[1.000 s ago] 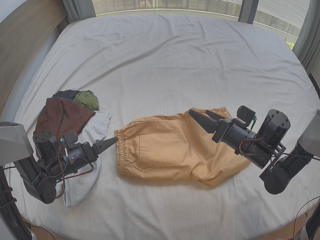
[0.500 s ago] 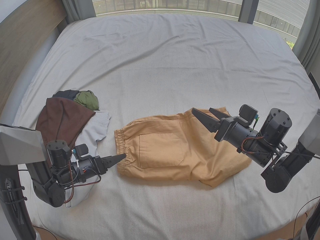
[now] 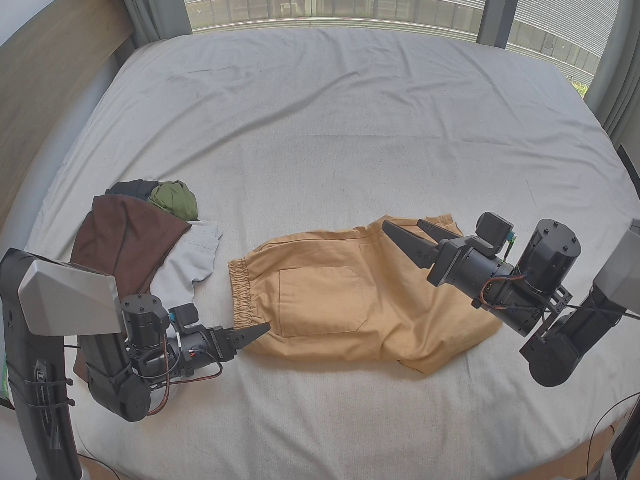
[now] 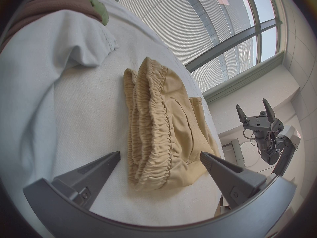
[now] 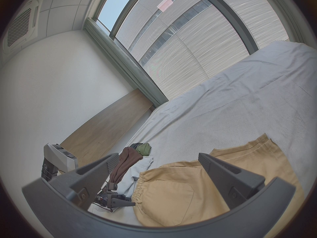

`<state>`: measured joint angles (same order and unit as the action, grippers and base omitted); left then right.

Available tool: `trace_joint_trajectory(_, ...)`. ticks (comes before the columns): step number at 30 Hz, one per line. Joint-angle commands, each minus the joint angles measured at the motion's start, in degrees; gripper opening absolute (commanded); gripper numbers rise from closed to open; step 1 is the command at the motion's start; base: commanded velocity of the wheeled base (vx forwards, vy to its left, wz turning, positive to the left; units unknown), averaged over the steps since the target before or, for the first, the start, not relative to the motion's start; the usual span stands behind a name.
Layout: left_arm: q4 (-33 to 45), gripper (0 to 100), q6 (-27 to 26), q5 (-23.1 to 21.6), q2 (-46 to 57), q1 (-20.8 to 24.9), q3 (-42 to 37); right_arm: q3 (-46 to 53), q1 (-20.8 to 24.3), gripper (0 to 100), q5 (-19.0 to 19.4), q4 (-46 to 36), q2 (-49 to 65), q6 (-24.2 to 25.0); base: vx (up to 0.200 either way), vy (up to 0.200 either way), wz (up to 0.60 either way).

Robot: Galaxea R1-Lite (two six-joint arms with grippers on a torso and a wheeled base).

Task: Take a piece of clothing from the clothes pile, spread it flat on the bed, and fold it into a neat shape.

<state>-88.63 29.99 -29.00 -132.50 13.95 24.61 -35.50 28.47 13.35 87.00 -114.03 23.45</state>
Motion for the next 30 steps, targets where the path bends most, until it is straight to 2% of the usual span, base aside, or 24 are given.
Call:
trace_joint_trajectory(1, 0.2, 100, 0.9, 0.0, -1.3, 0.9, 0.1, 0.0, 0.1, 100, 0.0, 0.1, -0.1, 0.0, 0.000, 0.000, 0.00)
trace_joint_trajectory(9, 0.2, 100, 5.6, 0.0, -0.7, 2.5, 0.8, 0.4, 0.4, 100, 0.0, 0.3, -0.2, -0.1, 0.000, 0.000, 0.00)
trace_joint_trajectory(16, 0.0, 100, 12.7, 0.3, 0.6, 2.7, 3.7, 0.4, 0.5, 100, 0.0, 0.4, -0.2, -0.1, 0.000, 0.000, 0.00)
trace_joint_trajectory(30, 0.0, 100, 13.1, 1.5, 0.6, 3.1, 6.6, 0.8, 0.6, 100, -0.1, 0.4, -0.4, -0.1, 0.000, 0.000, 0.00)
